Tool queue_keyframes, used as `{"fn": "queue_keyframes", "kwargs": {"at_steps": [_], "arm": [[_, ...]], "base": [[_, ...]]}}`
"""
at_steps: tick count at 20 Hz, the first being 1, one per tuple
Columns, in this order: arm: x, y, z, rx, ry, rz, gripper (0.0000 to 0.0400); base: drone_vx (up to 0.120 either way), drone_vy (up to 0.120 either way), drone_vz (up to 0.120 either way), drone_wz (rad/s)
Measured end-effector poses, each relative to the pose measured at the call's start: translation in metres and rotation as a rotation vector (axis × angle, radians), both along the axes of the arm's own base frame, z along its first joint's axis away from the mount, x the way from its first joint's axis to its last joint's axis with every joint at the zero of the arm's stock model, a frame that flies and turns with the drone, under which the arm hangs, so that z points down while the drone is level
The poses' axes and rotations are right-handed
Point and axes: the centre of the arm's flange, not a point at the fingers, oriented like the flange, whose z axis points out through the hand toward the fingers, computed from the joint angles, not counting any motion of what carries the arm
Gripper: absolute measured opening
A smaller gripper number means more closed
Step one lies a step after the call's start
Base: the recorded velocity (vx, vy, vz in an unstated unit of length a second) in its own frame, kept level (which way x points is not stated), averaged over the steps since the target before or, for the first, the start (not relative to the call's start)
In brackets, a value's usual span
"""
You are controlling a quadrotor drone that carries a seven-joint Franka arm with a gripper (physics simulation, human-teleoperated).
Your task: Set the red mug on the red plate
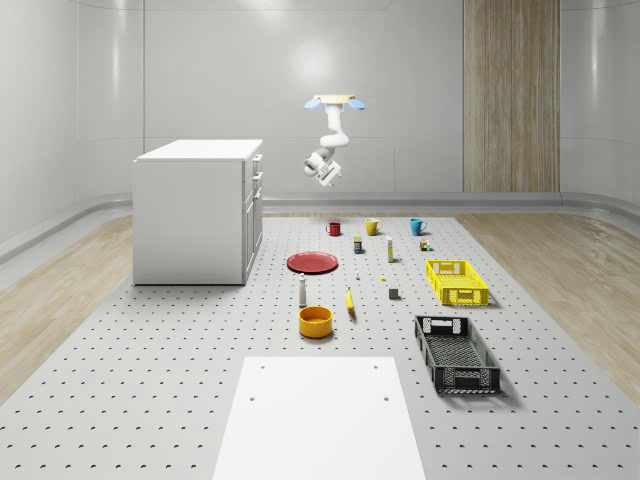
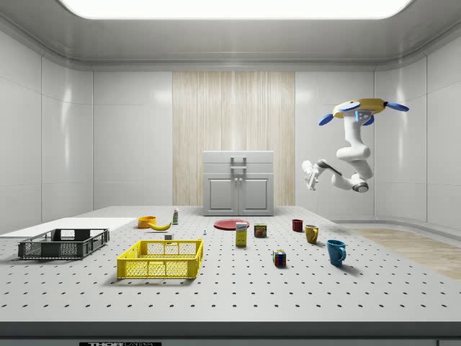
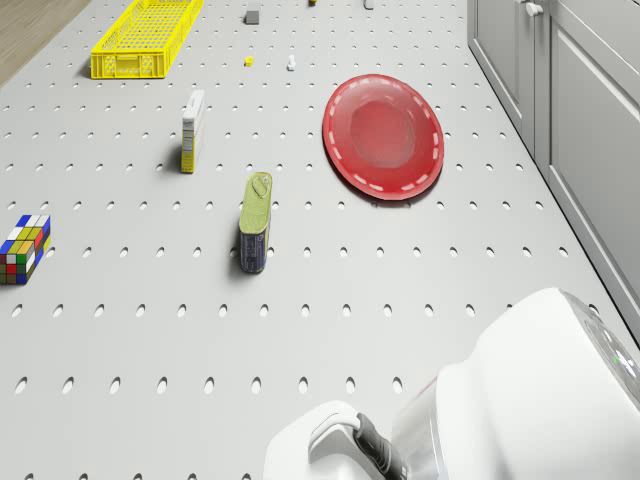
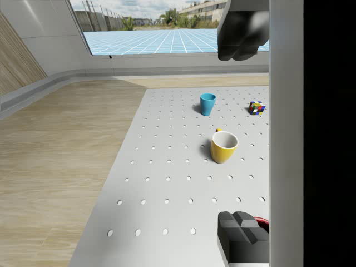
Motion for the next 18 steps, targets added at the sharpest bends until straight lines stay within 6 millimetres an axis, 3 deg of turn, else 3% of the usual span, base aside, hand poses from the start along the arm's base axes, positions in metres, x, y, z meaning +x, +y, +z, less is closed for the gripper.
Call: {"fn": "queue_keyframes", "kwargs": {"at_steps": [3,7,9,16,18], "arm": [[0.0,-0.023,-0.014,-0.269,0.002,-0.009,0.04],[0.0,-0.042,-0.02,-0.472,0.006,-0.015,0.04],[0.0,-0.047,-0.021,-0.531,0.007,-0.016,0.04],[0.0,-0.057,-0.022,-0.629,0.01,-0.018,0.04],[0.0,-0.058,-0.022,-0.64,0.011,-0.018,0.04]], "base": [[0.12,0.0,-0.12,0.0],[0.12,0.0,-0.12,0.0],[0.04,0.02,-0.12,0.0],[0.0,0.109,-0.12,0.0],[0.12,0.0,-0.12,0.0]]}}
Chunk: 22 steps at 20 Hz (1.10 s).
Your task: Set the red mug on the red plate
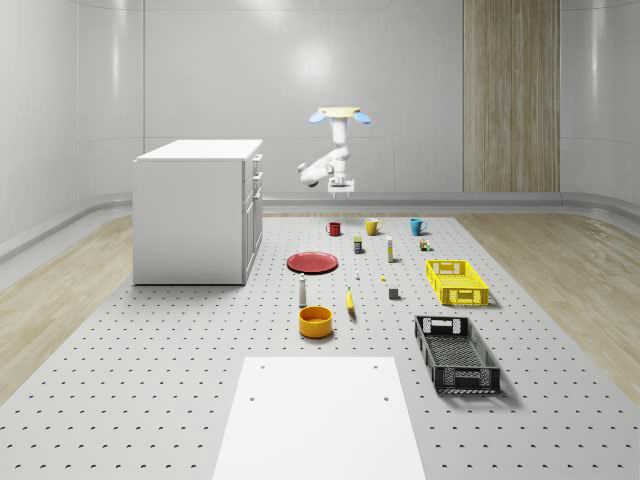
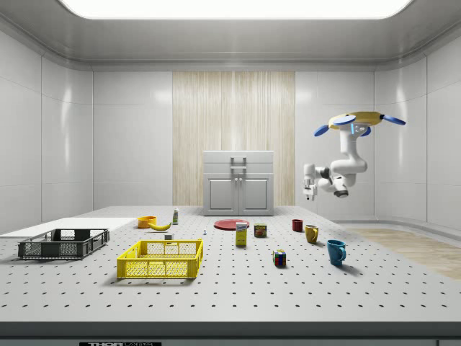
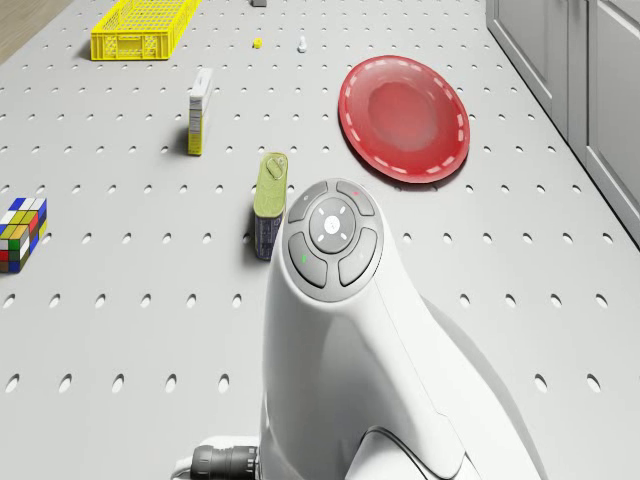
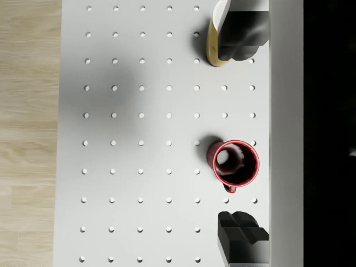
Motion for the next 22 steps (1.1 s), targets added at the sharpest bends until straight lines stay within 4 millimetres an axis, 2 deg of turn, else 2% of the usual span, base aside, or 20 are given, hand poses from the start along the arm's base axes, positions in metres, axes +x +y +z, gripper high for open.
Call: {"fn": "queue_keyframes", "kwargs": {"at_steps": [11,15,18,22], "arm": [[0.0,-0.0023,-0.0001,-0.023,0.001,0.0,0.04],[0.0,-0.0024,-0.0002,-0.025,0.001,0.0,0.04],[0.0,-0.0025,-0.0002,-0.026,0.001,0.0,0.04],[0.0,-0.0025,-0.0002,-0.026,0.001,0.0,0.04]], "base": [[0.12,0.0,-0.12,0.0],[0.0,0.0,-0.12,0.0],[0.0,0.08,-0.12,0.0],[0.0,-0.04,-0.12,0.0]]}}
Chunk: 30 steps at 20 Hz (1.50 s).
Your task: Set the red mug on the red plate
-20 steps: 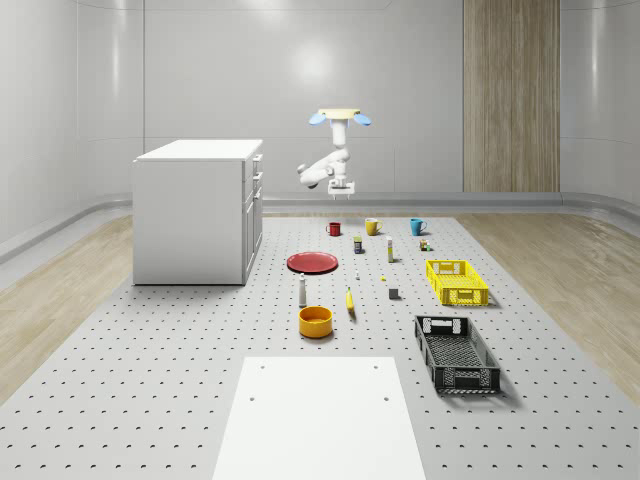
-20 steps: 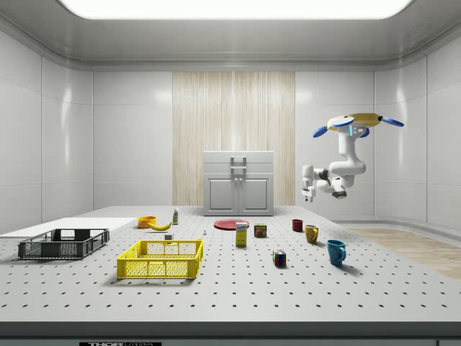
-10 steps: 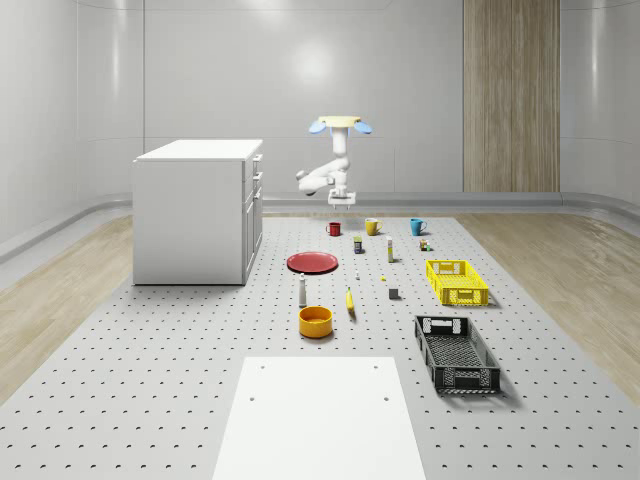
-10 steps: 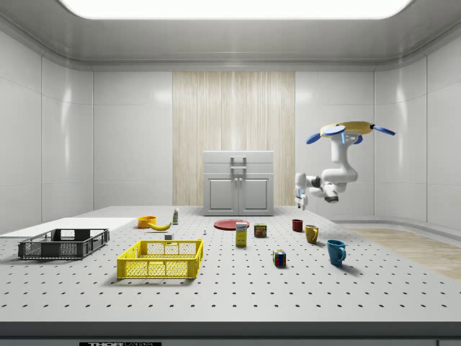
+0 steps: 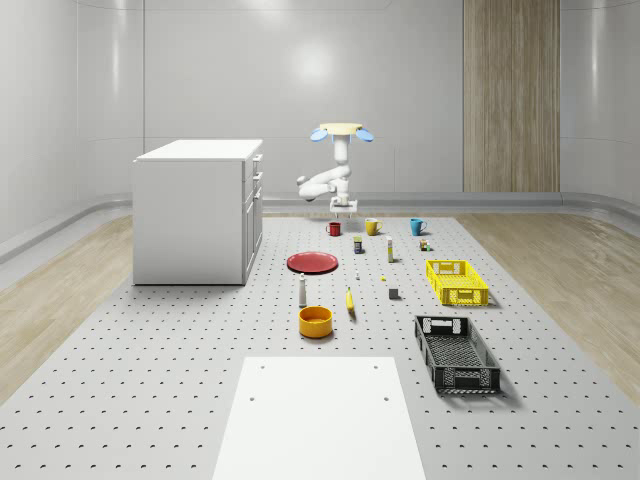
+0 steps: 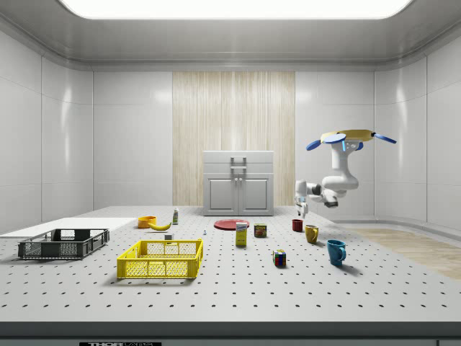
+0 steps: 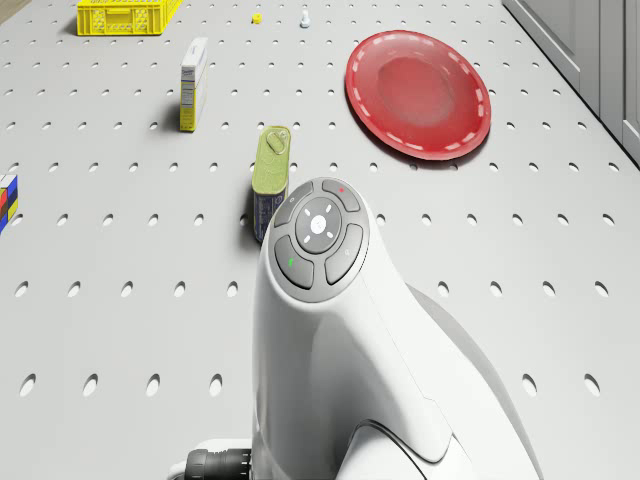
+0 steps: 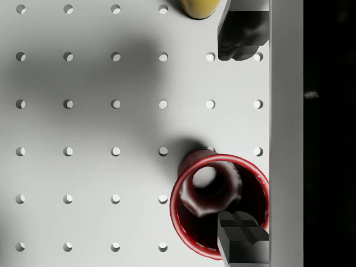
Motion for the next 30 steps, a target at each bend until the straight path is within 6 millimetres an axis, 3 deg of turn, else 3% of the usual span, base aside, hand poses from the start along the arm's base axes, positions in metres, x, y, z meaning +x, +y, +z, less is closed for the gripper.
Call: {"fn": "queue_keyframes", "kwargs": {"at_steps": [6,12,30], "arm": [[0.0,0.0,0.0,0.0,0.0,0.0,0.04],[0.0,0.0,0.001,0.0,0.0,0.0,0.04],[0.0,0.008,0.032,0.0,0.0,0.001,0.04]], "base": [[0.073,-0.02,-0.02,0.0],[0.0,0.0,-0.073,0.0],[0.0,0.0,0.0,0.0]]}}
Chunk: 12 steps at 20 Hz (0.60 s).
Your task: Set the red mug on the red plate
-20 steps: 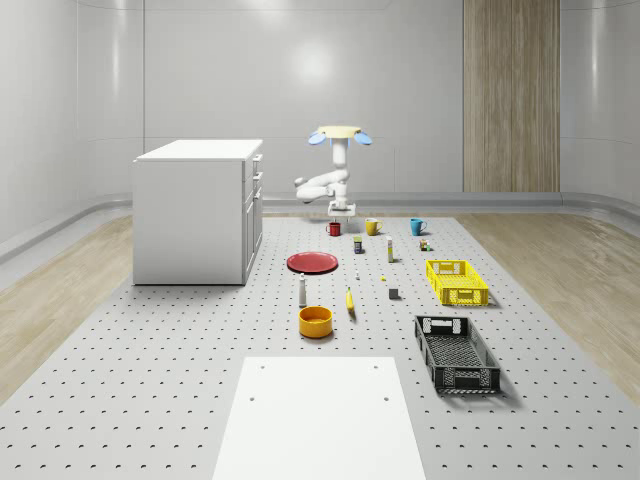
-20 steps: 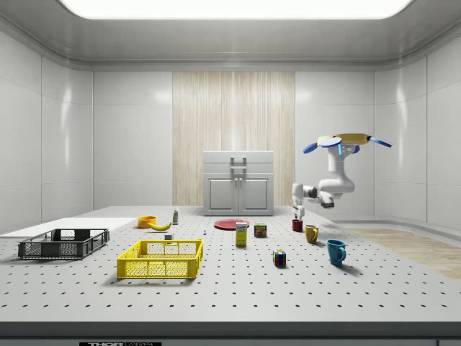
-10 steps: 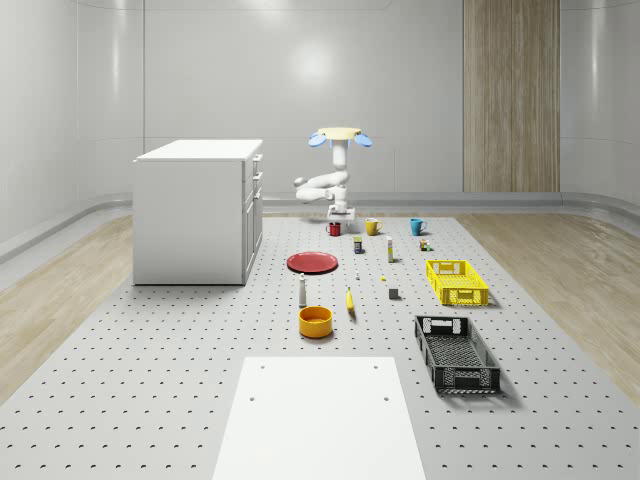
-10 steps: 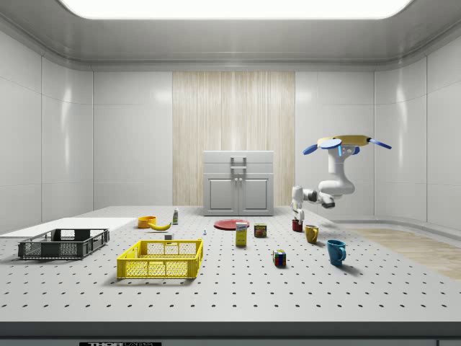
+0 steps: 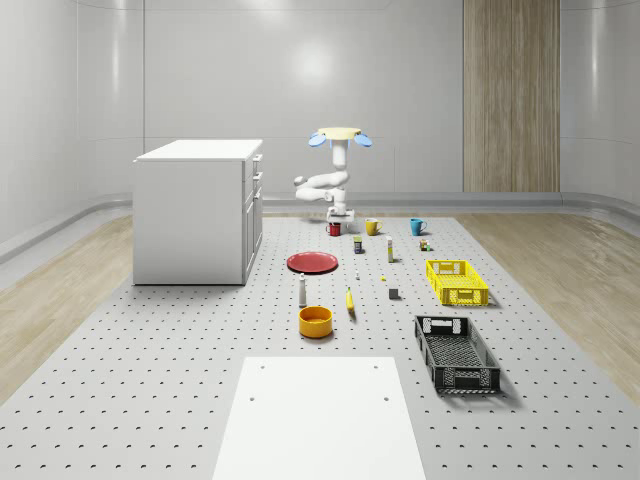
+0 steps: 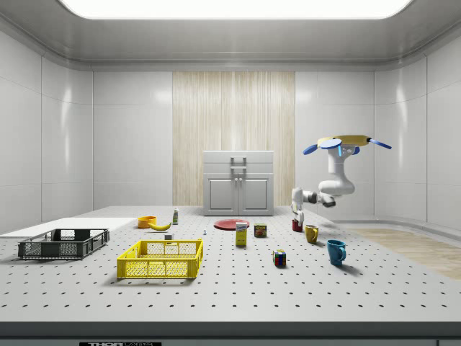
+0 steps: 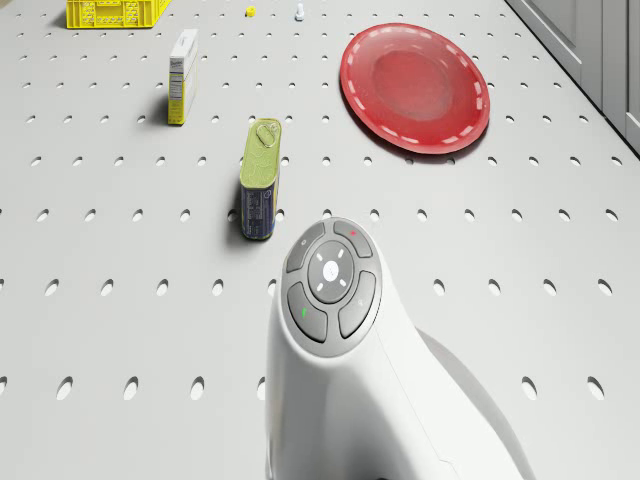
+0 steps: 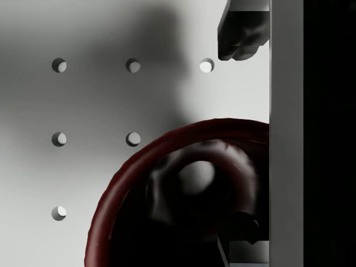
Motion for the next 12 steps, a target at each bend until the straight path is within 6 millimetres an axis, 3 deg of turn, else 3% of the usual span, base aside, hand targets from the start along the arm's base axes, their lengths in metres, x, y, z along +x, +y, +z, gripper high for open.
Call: {"fn": "queue_keyframes", "kwargs": {"at_steps": [1,3,5,8,12], "arm": [[0.0,-0.0004,0.0004,0.0,0.0,0.0,0.0376],[0.0,-0.0009,0.001,0.0,0.0,0.0,0.0268],[0.0,-0.0013,0.0014,0.0,0.0,0.0,0.0202],[0.0,-0.0015,0.0017,0.0,0.0,0.0,0.0148],[0.0,-0.0017,0.0018,0.0,0.0,0.0,0.0118]], "base": [[0.0,0.0,0.0,0.0],[0.0,0.0,0.0,0.0],[0.0,0.0,0.0,0.0],[0.0,0.0,0.0,0.0],[0.0,0.0,0.0,0.0]]}}
